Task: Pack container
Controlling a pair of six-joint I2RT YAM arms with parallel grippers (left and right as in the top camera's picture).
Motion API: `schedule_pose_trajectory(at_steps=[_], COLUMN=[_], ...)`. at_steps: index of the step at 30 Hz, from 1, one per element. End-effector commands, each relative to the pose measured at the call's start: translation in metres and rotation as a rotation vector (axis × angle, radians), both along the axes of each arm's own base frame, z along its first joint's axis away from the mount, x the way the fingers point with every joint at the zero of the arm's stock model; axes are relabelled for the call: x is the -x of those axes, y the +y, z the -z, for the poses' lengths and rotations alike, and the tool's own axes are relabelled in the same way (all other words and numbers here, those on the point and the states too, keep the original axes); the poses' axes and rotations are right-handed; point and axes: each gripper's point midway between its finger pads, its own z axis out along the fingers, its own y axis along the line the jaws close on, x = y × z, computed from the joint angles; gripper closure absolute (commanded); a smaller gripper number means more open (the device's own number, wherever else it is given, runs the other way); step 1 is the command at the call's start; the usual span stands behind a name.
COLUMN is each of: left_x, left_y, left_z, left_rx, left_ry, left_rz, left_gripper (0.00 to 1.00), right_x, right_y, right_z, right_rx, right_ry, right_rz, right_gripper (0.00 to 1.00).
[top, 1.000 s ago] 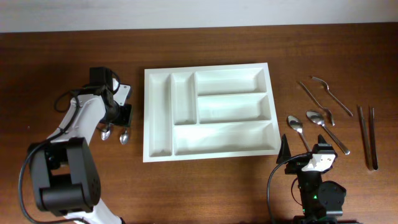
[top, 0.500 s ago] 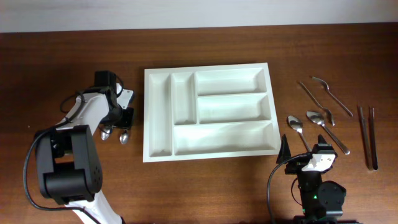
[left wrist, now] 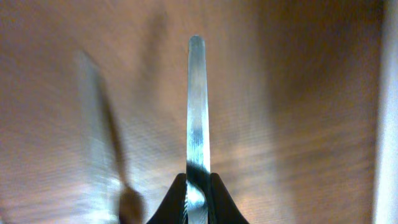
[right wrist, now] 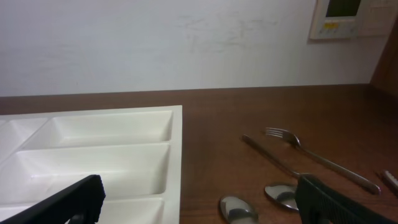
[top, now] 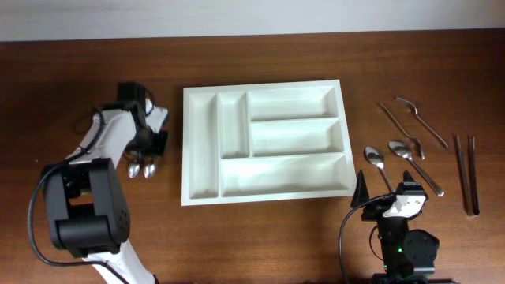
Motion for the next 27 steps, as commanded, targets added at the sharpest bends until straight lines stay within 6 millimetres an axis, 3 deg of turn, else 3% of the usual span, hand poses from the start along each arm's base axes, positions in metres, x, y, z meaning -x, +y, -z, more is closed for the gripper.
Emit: schedule_pose_trajectory(at_steps=[1,4,7,11,15,20,27], left_x=[-0.047,-0.069,-0.081,-0.081,-0.073,-0.067,-0.063], left_y=[0.0,-0.011,-0.038,-0.08,-0.123,-0.162,-0.202], left_z=[-0.071,-0.126,-0.171,-0.197,-0.194,-0.183,-0.113], left_rx=[0.009,0.046,0.12,0.182,0.235,0.285,0.311], left_ry=[-0.174,-0.296,-0.39,-0.436,-0.406,-0.358,-0.173], left_rz=[-0.026,-0.047,-0.031,-0.037,-0.045,-0.097,-0.159], left_gripper=[0.98,0.98,0.98,0.98,0.98,0.98,0.98], right_x=[0.0,0.0,0.0,0.0,0.0,0.0,0.0], right_y=[0.003,0.003,0.003,0.003,0.003,0.003,0.003], right_z=[0.002,0.002,0.002,0.002,0.002,0.002,0.002], right_rx=[-0.005,-0.005,-0.005,-0.005,-0.005,-0.005,-0.005], right_ry=[0.004,0.004,0.004,0.004,0.004,0.004,0.004], right_rz=[-0.016,-0.015,-0.015,-0.015,-0.015,-0.015,-0.015], right_gripper=[0.01,0.01,0.01,0.01,0.01,0.01,0.01])
